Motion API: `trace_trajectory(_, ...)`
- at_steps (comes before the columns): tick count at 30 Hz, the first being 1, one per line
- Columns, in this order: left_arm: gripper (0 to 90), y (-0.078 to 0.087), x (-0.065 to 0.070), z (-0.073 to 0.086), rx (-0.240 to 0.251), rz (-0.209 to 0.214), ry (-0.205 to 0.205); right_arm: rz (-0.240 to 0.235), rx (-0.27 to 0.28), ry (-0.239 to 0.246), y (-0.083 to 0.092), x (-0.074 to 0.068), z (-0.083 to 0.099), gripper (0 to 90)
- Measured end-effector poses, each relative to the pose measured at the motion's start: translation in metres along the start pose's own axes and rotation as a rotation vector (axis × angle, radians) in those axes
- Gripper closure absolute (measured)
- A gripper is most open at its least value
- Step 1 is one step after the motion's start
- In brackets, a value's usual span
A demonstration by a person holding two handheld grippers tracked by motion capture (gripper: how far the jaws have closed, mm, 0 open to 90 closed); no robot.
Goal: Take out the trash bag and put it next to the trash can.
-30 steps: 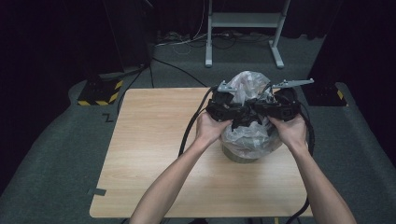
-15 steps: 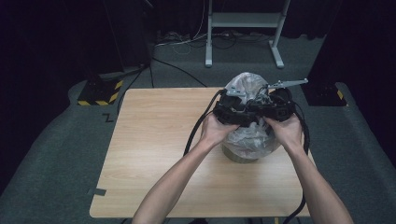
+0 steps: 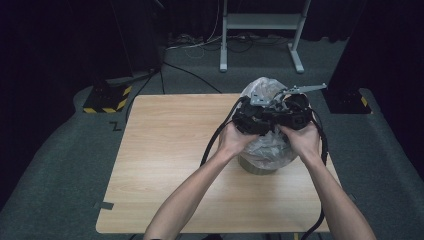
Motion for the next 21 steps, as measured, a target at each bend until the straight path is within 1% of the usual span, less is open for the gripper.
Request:
trace_trajectory(2,58.7,-0.001,-0.001,0.000,-0.015,0.009,0.008,0.001,-0.001,-0.004,0.000,0.000,0.000,89.6)
trace_trajectory(3,62.1,-0.001,-0.001,0.000,-0.015,0.009,0.008,0.001,0.001,-0.007,0.000,0.001,0.001,89.4)
trace_trajectory(4,62.1,-0.002,-0.001,0.000,-0.022,-0.001,0.003,0.001,0.001,-0.007,0.000,0.001,0.001,89.4)
trace_trajectory(5,65.7,-0.003,0.001,0.000,-0.026,-0.017,-0.012,-0.005,0.005,-0.019,0.000,0.002,0.001,88.7)
trace_trajectory(7,68.5,-0.003,0.001,0.000,-0.032,-0.022,-0.017,-0.006,0.007,-0.022,0.000,0.003,0.002,88.2)
trace_trajectory(8,71.5,-0.004,0.001,0.000,-0.037,-0.030,-0.026,-0.012,0.018,-0.034,0.001,0.005,0.002,86.7)
trace_trajectory(10,77.3,-0.004,0.001,0.001,-0.040,-0.034,-0.036,-0.020,0.031,-0.056,0.003,0.008,0.003,82.8)
trace_trajectory(13,86.2,-0.005,-0.001,0.001,-0.044,-0.025,-0.029,-0.022,0.046,-0.075,0.005,0.011,0.004,75.4)
trace_trajectory(14,87.8,-0.005,-0.001,0.001,-0.044,-0.025,-0.029,-0.019,0.048,-0.076,0.006,0.012,0.004,72.3)
trace_trajectory(15,87.8,-0.006,-0.001,0.001,-0.046,-0.028,-0.030,-0.019,0.048,-0.076,0.006,0.012,0.004,72.3)
trace_trajectory(16,88.9,-0.006,-0.001,0.001,-0.050,-0.032,-0.032,-0.003,0.044,-0.071,0.007,0.012,0.005,66.1)
trace_trajectory(19,89.5,-0.004,-0.004,0.001,-0.055,-0.039,-0.020,0.029,0.034,-0.062,0.009,0.013,0.006,60.5)
trace_trajectory(20,89.6,-0.004,-0.004,0.001,-0.051,-0.043,-0.015,0.037,0.041,-0.064,0.011,0.014,0.007,58.6)
trace_trajectory(21,89.6,-0.004,-0.004,0.001,-0.051,-0.043,-0.015,0.037,0.041,-0.064,0.011,0.014,0.007,58.6)
Point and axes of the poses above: each handheld gripper's, and its own axes: y roughly backward along the jaws, z roughly out of its underside, x roughly to its right, the point moved 1 cm from there along -y, roughly forward along the jaws, and after that the axes turned 5 degrees about y, right-handed, at the moved point
